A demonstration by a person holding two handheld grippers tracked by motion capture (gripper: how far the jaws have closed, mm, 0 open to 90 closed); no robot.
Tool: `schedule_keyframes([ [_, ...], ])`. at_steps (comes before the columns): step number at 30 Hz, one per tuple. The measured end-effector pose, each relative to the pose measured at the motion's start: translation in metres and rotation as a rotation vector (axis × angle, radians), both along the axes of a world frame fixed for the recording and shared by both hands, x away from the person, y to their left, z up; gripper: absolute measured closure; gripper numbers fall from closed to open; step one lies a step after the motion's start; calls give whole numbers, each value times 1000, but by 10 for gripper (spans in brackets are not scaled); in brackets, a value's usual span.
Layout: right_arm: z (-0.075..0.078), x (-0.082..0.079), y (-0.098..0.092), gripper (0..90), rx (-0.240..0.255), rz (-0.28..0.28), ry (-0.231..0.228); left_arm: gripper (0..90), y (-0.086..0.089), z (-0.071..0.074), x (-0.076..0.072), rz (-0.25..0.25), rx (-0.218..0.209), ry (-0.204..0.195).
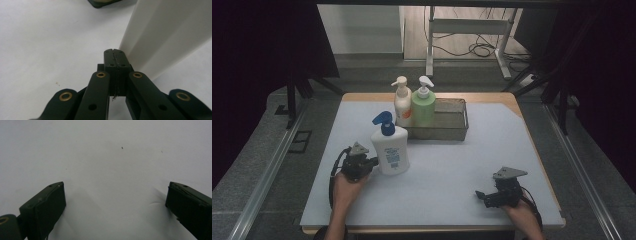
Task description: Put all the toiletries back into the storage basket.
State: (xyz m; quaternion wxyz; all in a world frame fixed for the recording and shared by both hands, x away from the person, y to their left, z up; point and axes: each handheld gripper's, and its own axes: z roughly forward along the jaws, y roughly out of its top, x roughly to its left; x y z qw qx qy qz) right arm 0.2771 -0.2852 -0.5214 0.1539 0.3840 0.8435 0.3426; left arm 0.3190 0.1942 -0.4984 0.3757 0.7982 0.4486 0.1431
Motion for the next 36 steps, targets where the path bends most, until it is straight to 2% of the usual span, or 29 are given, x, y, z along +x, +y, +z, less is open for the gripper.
schedule_keyframes([
  [12,0,0,0,26,0,0,0,894,-10,-1,-3,-37,-12,6],
  [29,0,0,0,27,-1,0,0,894,-27,-1,-3,-92,-3,8],
  [33,0,0,0,27,-1,1,0,893,-33,0,-3,-109,15,-7],
  [36,0,0,0,26,-1,0,0,893,-35,1,0,-93,22,-28],
])
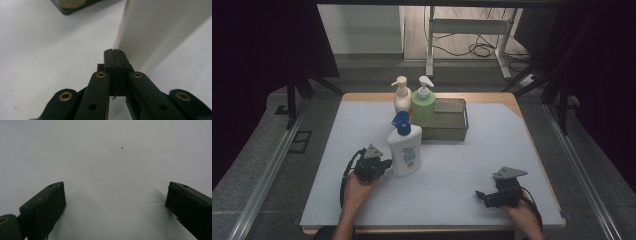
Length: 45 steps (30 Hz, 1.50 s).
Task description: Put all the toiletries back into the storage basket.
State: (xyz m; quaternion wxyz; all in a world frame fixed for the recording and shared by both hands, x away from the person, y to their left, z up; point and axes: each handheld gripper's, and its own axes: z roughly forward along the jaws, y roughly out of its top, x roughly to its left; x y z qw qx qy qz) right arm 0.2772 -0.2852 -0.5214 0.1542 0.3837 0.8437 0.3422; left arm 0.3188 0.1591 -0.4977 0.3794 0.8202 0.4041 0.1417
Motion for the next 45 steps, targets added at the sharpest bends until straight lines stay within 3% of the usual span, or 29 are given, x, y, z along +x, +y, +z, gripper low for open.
schedule_keyframes([
  [5,0,0,0,26,0,0,1,893,-3,-3,4,2,-10,2],
  [12,0,0,0,26,0,0,1,893,-14,-7,-1,-48,-22,30],
  [16,0,0,0,26,0,0,1,893,-24,-9,-6,-57,-9,37],
  [19,0,0,0,26,0,0,1,893,-29,-10,-9,-85,-32,52],
  [22,0,0,0,26,0,0,1,893,-36,-11,-14,-84,-6,49],
  [25,0,0,0,27,0,0,1,893,-40,-13,-18,-109,-38,65],
  [28,0,0,0,27,0,0,1,893,-47,-14,-23,-115,-3,64],
  [30,0,0,0,26,0,0,1,893,-49,-15,-26,-134,-30,77],
  [33,0,0,0,27,0,0,1,893,-55,-15,-31,-142,9,70],
  [35,0,0,0,26,0,0,0,892,-58,-16,-33,-154,-16,76],
  [37,0,0,0,27,0,0,0,893,-61,-16,-36,-157,3,72],
  [39,0,0,0,26,0,0,0,892,-63,-16,-37,-167,-21,81],
  [45,0,0,0,26,-1,0,0,891,-72,-19,-40,-180,-25,85],
])
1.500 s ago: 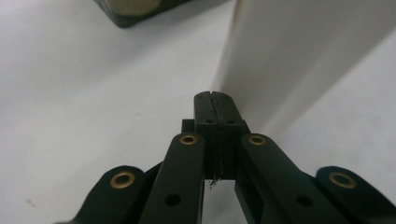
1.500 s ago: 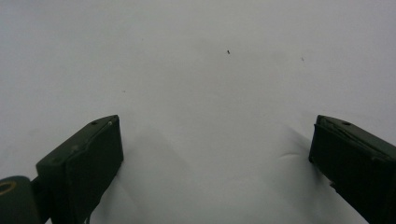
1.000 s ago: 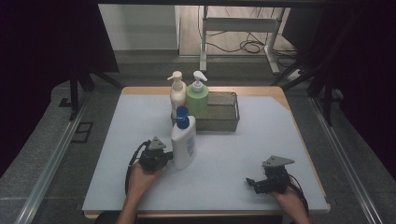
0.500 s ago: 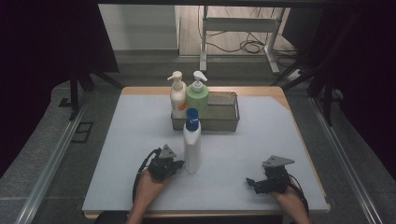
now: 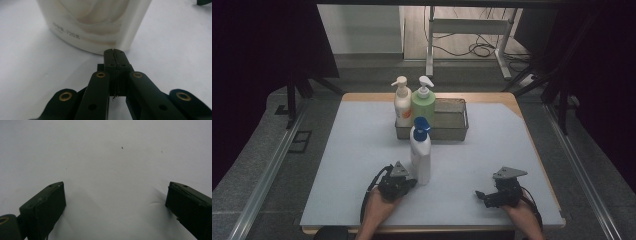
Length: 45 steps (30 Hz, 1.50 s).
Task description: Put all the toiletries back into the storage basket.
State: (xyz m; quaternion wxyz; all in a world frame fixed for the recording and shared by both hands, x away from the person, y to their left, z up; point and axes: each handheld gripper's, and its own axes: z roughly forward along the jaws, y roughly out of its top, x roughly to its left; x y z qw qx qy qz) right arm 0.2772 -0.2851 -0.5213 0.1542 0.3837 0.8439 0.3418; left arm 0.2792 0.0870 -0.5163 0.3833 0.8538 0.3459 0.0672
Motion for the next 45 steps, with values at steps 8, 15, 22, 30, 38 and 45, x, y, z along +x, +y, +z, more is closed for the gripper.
schedule_keyframes([
  [8,0,0,0,26,-1,0,0,892,-18,-2,-1,-23,1,-4],
  [15,0,0,0,27,-2,-1,0,891,-37,-1,0,-41,18,-21],
  [22,1,0,0,31,-4,-1,1,882,-45,1,0,-65,26,-35],
  [30,6,-2,6,49,-2,18,4,804,-27,7,-6,-48,6,-46],
  [38,15,-3,15,49,28,51,-13,627,-5,6,-13,8,12,-54],
  [45,22,-3,23,47,23,84,-28,483,5,5,-17,57,33,-68],
])
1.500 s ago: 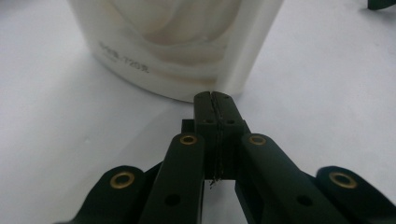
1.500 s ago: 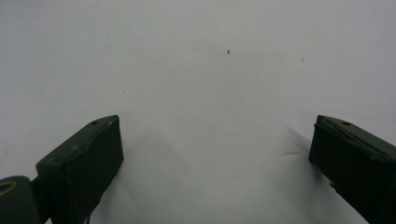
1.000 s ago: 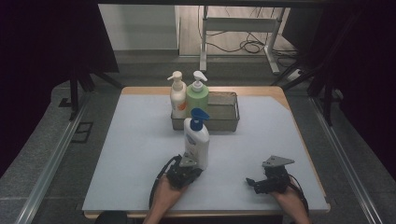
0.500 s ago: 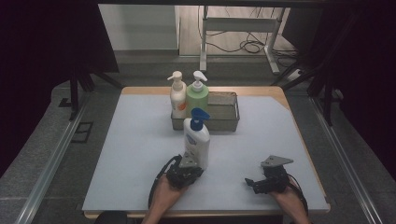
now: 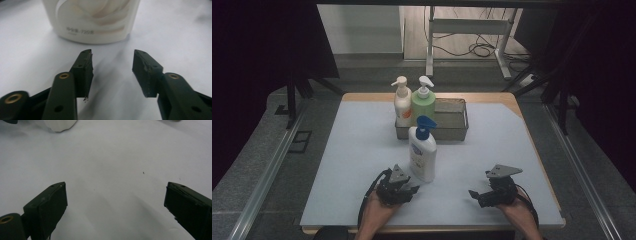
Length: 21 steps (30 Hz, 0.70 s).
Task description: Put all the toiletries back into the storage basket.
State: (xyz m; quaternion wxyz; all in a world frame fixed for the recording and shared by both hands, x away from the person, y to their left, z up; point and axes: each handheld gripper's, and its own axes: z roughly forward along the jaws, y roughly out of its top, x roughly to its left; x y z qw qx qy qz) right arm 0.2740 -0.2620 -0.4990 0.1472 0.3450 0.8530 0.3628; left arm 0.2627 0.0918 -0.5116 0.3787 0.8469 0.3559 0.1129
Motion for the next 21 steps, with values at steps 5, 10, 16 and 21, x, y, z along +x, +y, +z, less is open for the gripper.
schedule_keyframes([
  [5,7,0,4,22,8,17,-13,388,4,-2,-1,32,16,-3],
  [10,13,-1,8,4,23,23,-24,297,7,-4,-3,62,33,-15],
  [16,19,0,18,0,28,42,-44,208,10,-8,-4,85,59,-7],
  [21,26,1,26,0,36,67,-66,154,9,-10,-3,95,70,0],
])
